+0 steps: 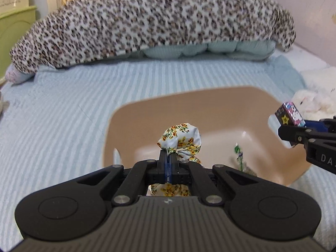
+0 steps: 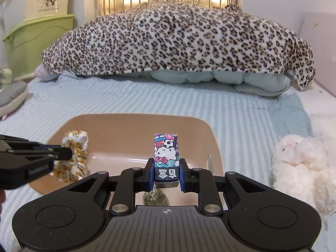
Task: Organize objects
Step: 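Carry the Hello Kitty box and scrunchie into the basket and open both tools, then grasp the blue-and-white box with the right tool while the left tool grasps the metal hair clip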
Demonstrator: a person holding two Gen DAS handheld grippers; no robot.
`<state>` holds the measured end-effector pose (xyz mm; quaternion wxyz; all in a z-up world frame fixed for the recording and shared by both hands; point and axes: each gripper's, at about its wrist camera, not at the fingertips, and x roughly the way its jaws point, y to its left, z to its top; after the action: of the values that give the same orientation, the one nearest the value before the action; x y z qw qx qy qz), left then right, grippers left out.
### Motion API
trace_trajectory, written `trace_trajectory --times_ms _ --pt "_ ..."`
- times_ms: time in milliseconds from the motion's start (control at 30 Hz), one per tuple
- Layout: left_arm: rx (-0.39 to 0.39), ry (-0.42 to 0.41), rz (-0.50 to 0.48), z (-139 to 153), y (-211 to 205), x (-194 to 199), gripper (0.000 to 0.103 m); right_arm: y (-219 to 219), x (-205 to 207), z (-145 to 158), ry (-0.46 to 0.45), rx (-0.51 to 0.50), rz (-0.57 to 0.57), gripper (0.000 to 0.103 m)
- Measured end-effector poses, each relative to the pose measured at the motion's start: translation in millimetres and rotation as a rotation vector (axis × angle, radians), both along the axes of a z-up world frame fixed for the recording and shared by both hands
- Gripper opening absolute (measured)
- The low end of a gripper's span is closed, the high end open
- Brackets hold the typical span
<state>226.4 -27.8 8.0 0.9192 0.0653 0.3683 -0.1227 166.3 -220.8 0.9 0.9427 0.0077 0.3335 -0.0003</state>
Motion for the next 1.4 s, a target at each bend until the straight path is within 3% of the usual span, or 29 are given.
trace_trajectory --times_ms 300,367,400,433,467,533,567,600,700,1033,1100,1400 --pt "0.053 0.132 0.01 -38.8 -6.4 22.2 0.003 4.2 21.6 -33.5 0.103 -0.029 0.0 0.021" --pt "0.044 0.141 0.005 -40.3 -5.1 19.8 0.009 4.8 24.2 -35.9 0.112 -0.038 0.001 0.021" --pt "0.039 0.135 0.009 -39.3 -4.3 17.4 0.009 4.8 24.4 -36.0 0.115 -0.037 0.001 0.033" --pt "0.037 0.129 0.016 -36.9 -3.4 15.5 0.018 4.3 23.6 -34.8 0.115 -0.037 -0.004 0.033" --pt "0.036 0.119 0.023 -33.5 -2.6 12.7 0.034 3.6 21.6 -33.3 0.108 -0.034 -0.005 0.036" --pt "0.028 0.09 0.038 -24.4 -1.0 6.9 0.058 2.6 15.4 -26.7 0.086 -0.031 -0.006 0.044" --pt "0.024 0.074 0.045 -19.1 -0.2 3.6 0.067 1.8 12.3 -23.0 0.074 -0.036 -0.003 0.049" --pt "0.021 0.058 0.05 -14.3 0.9 -0.4 0.07 1.5 9.2 -19.7 0.064 -0.043 0.001 0.053" --pt "0.015 0.04 0.047 -1.7 2.8 -11.9 0.071 0.8 -3.5 -8.1 0.048 -0.074 0.009 0.066" --pt "0.015 0.013 0.057 26.0 14.8 -61.5 0.075 -3.7 -58.7 18.5 0.044 -0.053 0.008 0.08" --pt "0.021 0.018 0.058 26.3 16.7 -71.4 0.075 -3.3 -67.7 18.0 0.052 -0.05 0.004 0.087" --pt "0.019 0.072 0.036 3.6 26.4 -106.8 0.079 0.5 -93.6 -3.6 0.131 -0.054 0.009 0.09"
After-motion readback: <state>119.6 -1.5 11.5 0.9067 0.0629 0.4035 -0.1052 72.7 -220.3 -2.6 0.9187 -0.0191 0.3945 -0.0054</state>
